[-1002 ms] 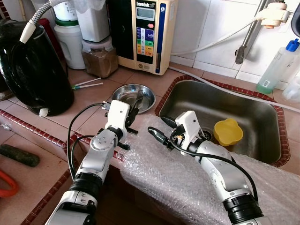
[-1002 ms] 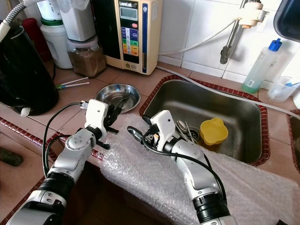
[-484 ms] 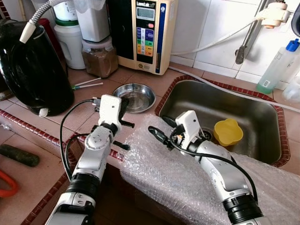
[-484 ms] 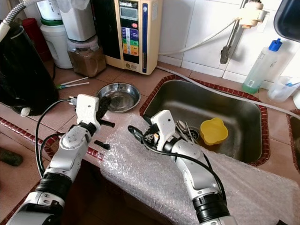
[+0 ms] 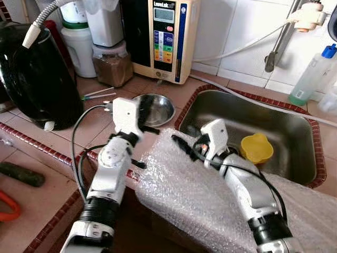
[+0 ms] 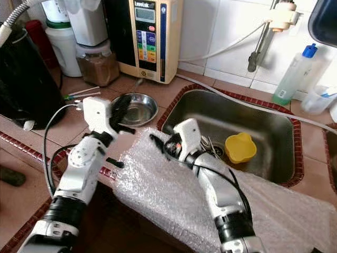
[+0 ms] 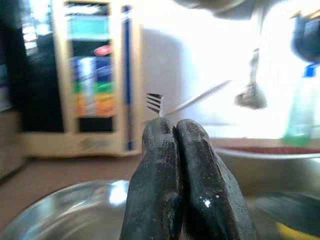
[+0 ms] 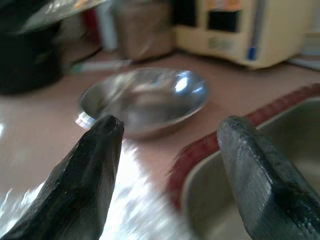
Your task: Kitchen organization
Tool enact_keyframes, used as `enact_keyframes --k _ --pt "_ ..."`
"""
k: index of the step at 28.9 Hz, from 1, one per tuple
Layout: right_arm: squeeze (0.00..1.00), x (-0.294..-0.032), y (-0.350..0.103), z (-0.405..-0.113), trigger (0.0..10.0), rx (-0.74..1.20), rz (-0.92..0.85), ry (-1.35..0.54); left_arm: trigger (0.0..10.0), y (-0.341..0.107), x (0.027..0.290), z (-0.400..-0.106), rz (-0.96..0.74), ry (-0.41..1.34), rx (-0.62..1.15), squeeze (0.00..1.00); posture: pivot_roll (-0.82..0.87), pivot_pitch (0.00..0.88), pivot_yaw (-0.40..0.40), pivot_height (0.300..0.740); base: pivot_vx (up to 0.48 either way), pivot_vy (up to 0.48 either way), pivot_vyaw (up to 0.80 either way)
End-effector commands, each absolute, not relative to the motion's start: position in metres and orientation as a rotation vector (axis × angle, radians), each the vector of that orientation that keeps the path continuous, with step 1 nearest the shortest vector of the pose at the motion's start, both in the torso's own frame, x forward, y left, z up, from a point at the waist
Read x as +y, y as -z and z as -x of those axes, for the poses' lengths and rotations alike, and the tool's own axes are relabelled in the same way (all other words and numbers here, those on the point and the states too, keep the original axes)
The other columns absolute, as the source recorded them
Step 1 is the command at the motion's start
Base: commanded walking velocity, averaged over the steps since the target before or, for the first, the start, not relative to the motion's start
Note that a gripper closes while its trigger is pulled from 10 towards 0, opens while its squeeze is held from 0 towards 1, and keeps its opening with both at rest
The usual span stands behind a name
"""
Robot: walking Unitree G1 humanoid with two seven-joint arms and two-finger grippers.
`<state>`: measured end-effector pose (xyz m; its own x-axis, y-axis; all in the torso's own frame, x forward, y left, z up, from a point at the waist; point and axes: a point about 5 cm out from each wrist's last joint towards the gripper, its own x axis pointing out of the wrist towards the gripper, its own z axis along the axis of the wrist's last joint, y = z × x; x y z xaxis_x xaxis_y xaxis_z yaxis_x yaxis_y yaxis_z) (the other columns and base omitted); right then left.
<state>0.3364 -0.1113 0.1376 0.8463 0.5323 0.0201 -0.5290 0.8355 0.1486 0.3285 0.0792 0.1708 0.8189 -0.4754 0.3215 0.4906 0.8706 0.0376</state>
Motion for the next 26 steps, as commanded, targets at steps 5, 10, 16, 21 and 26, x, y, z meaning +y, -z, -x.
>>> enact_keyframes --k 5,10,16,21,26 --pt "0.0 -0.139 -0.147 -0.352 10.0 0.013 -0.352 -0.375 0.0 -0.167 0.061 -0.318 0.041 0.651 -0.344 0.0 0.01 0.0 -0.01 0.74 0.0 0.0 0.0" --pt "0.0 -0.149 -0.154 -0.361 10.0 0.005 -0.485 -0.306 0.0 -0.165 0.047 -0.31 0.016 0.753 -0.348 0.0 0.01 0.0 -0.01 0.74 0.0 0.0 0.0" --pt "0.0 -0.149 -0.161 -0.366 10.0 0.008 -0.639 -0.302 0.0 -0.163 0.03 -0.304 -0.016 0.818 -0.36 0.0 0.01 0.0 -0.009 0.74 0.0 0.0 0.0" --pt "0.0 -0.152 -0.162 -0.366 10.0 0.012 -0.637 -0.301 0.0 -0.164 0.03 -0.305 -0.012 0.821 -0.362 0.0 0.0 0.0 -0.008 0.74 0.0 0.0 0.0" --pt "0.0 -0.162 -0.161 -0.364 10.0 0.019 -0.616 -0.303 0.0 -0.165 0.034 -0.308 -0.021 0.81 -0.368 0.0 0.0 0.0 -0.006 0.74 0.0 0.0 0.0"
